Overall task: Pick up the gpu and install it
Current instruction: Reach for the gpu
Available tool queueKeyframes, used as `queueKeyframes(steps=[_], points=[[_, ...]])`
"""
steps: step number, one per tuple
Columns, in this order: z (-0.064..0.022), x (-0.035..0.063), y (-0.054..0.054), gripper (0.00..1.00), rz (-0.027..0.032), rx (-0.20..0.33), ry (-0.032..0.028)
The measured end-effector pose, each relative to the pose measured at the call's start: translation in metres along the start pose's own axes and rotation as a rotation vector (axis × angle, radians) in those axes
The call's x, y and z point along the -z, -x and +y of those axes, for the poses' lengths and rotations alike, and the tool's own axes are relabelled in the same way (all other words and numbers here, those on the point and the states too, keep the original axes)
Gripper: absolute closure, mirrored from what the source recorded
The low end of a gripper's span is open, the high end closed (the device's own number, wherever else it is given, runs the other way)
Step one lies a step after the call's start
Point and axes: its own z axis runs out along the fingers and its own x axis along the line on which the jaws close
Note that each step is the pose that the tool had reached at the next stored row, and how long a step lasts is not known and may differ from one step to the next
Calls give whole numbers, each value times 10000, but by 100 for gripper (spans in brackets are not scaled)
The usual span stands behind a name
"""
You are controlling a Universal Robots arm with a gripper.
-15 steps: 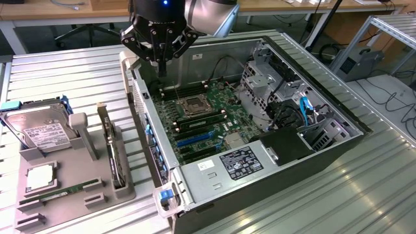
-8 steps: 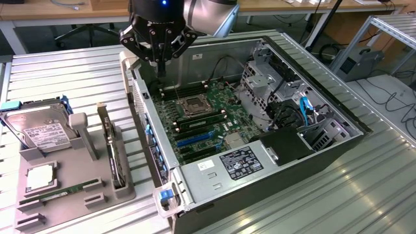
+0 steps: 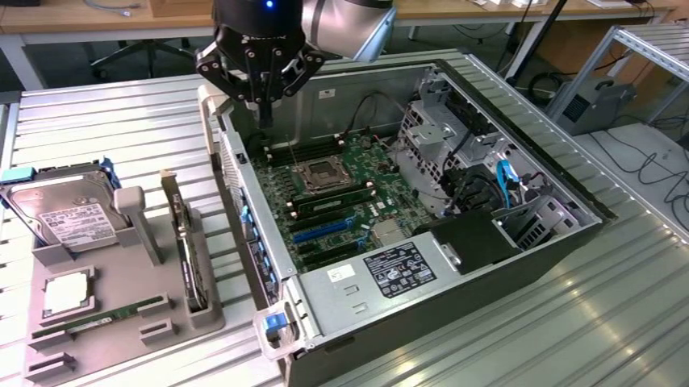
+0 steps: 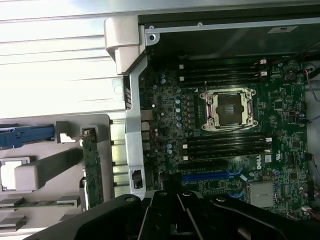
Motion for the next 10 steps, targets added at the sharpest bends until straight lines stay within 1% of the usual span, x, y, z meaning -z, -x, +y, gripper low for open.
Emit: queueKeyframes(steps=[10], points=[[-2,1,-31,89,0,0,0]])
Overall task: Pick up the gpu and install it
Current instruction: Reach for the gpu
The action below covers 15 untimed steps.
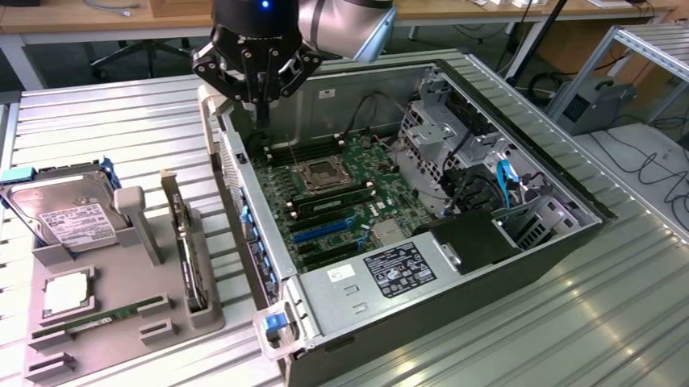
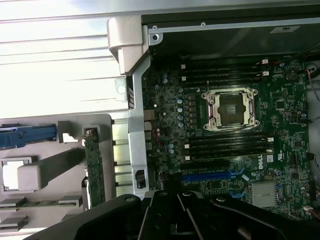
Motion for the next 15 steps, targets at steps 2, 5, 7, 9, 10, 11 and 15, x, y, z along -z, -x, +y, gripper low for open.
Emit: queueKeyframes(steps=[2,5,7,9,10,11,15], points=[[0,0,-5,89,0,1,0],[-1,0,-14,89,0,0,0],[-2,0,-21,89,0,-1,0],[-2,1,-28,89,0,0,0],[-2,1,-31,89,0,0,0],[-3,1,-34,89,0,0,0],[-4,1,-48,89,0,0,0]])
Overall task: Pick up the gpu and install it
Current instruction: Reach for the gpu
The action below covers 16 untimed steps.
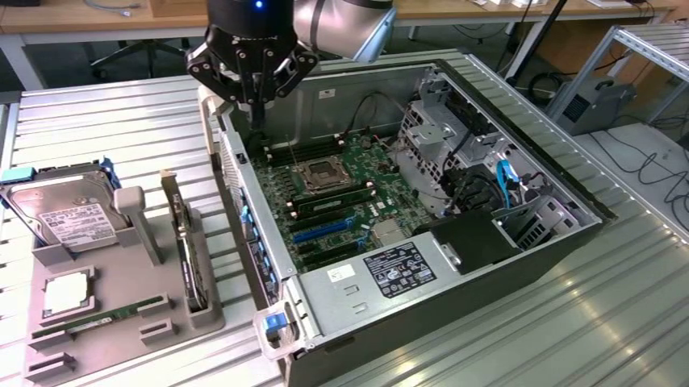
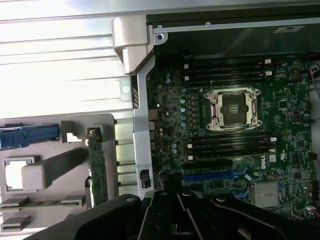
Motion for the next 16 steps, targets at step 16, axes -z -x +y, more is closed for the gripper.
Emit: queueKeyframes(steps=[16], points=[[-3,1,-44,89,0,0,0]])
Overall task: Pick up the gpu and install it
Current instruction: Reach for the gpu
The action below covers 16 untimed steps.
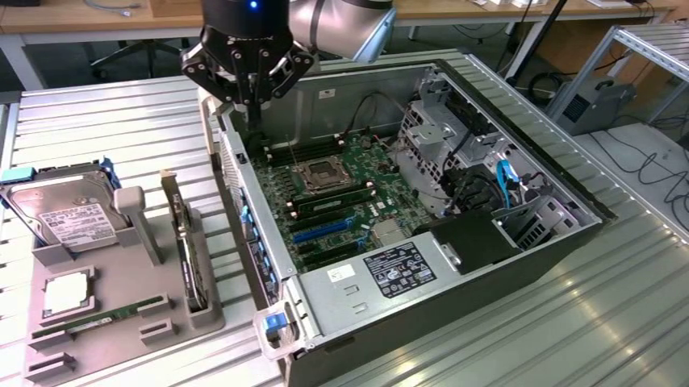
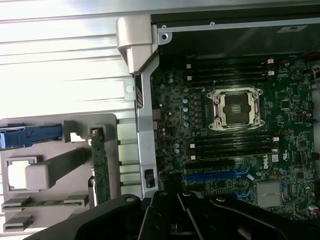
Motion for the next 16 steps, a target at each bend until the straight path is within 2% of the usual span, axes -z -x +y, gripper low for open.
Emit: queueKeyframes(steps=[16], points=[[-2,1,-33,89,0,0,0]])
